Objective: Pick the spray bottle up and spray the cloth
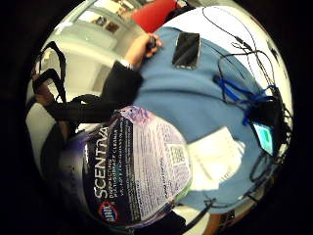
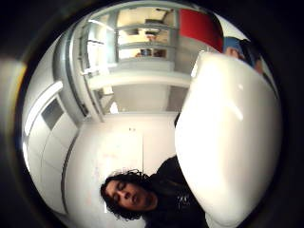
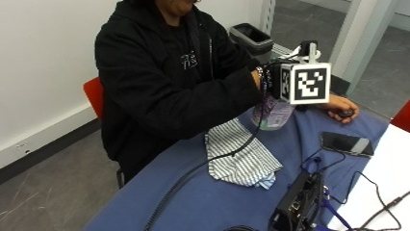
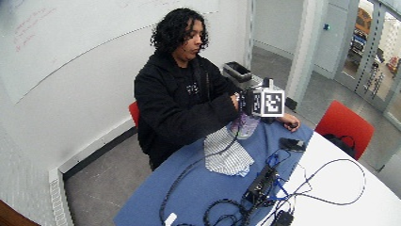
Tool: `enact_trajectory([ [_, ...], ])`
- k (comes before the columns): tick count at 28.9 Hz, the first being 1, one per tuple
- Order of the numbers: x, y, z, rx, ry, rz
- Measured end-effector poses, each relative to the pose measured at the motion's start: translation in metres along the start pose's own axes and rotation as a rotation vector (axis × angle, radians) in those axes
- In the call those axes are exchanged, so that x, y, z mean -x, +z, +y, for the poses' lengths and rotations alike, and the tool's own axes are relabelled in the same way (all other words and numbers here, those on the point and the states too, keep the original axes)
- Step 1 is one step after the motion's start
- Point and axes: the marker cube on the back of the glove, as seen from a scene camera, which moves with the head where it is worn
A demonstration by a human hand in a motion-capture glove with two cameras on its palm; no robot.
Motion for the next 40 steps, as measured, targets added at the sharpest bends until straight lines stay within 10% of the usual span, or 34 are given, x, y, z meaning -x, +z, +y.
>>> enact_trajectory([
  [7,-0.043,0.031,-0.026,-0.322,-0.083,-0.153],
  [20,-0.054,0.044,-0.01,-0.442,-0.193,-0.151],
  [40,-0.069,0.043,0.005,-0.285,-0.11,-0.159],
])
